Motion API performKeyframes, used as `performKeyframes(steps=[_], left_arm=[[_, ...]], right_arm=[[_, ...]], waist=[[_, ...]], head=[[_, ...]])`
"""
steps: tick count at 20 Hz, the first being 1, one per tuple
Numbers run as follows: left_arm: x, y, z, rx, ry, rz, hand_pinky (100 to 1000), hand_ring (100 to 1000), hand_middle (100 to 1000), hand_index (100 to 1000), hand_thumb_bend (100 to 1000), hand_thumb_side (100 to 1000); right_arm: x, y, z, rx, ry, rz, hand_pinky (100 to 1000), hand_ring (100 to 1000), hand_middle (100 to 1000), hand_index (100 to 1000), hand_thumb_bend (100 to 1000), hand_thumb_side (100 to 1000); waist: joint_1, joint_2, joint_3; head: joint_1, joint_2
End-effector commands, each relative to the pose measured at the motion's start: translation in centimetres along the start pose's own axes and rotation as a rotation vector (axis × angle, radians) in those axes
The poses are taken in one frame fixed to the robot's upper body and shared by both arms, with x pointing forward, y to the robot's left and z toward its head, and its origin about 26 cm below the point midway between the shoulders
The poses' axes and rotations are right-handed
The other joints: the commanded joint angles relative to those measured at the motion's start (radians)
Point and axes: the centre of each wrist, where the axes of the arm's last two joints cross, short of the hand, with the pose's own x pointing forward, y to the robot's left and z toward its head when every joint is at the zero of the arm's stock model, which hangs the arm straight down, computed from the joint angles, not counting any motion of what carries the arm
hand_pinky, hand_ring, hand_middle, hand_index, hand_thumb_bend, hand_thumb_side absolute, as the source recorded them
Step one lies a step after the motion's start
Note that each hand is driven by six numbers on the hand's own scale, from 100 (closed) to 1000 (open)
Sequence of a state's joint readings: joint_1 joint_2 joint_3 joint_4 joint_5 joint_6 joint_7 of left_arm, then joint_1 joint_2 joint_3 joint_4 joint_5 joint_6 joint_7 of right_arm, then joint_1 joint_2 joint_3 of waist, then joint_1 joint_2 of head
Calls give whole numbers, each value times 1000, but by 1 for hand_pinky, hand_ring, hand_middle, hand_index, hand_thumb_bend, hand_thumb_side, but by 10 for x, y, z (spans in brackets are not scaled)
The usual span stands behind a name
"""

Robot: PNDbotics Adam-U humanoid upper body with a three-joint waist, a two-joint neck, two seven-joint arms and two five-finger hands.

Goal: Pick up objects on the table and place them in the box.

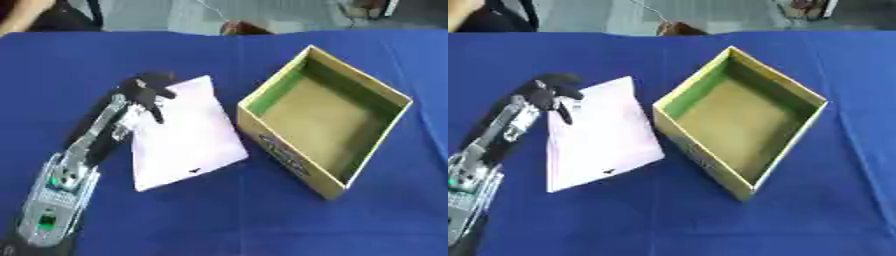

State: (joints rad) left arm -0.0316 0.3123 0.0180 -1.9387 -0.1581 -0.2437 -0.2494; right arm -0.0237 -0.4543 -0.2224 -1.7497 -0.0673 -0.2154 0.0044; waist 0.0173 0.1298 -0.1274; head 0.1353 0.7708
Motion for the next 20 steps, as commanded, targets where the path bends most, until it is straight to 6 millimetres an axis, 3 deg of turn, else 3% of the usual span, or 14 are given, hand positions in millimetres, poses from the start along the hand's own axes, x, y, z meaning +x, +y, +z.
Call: performKeyframes(steps=[1,14,16,17,18,19,20], left_arm=[[7,3,-3,-1,-30,-15,451,705,814,898,100,1000],[10,11,-2,-7,-32,-75,488,716,792,895,100,1000],[15,29,-1,-44,-34,-232,567,747,805,891,100,914],[18,45,-1,-100,-35,-383,684,803,836,888,217,826],[22,59,-1,-166,-40,-558,730,826,846,886,278,797],[27,74,-3,-239,-52,-737,806,867,860,882,395,763],[31,83,-5,-294,-64,-885,799,862,858,882,384,764]], right_arm=[[7,-5,-4,4,-27,18,489,615,797,913,609,775],[7,-5,-4,5,-26,18,489,615,798,914,609,774],[7,-6,-4,6,-24,23,489,615,798,914,609,774],[7,-7,-4,7,-21,28,490,615,798,914,609,775],[7,-8,-3,9,-18,33,490,615,798,915,609,775],[7,-10,-3,11,-16,40,490,615,798,915,609,774],[6,-10,-2,14,-15,44,490,616,798,915,609,774]], waist=[[-1,-10,-2],[5,-8,-9],[7,-10,-9],[10,-14,-8],[12,-17,-7],[17,-21,-6],[19,-24,-5]], head=[[9,-1],[14,-1],[13,-1],[12,-1],[12,-1],[13,-1],[14,-1]])
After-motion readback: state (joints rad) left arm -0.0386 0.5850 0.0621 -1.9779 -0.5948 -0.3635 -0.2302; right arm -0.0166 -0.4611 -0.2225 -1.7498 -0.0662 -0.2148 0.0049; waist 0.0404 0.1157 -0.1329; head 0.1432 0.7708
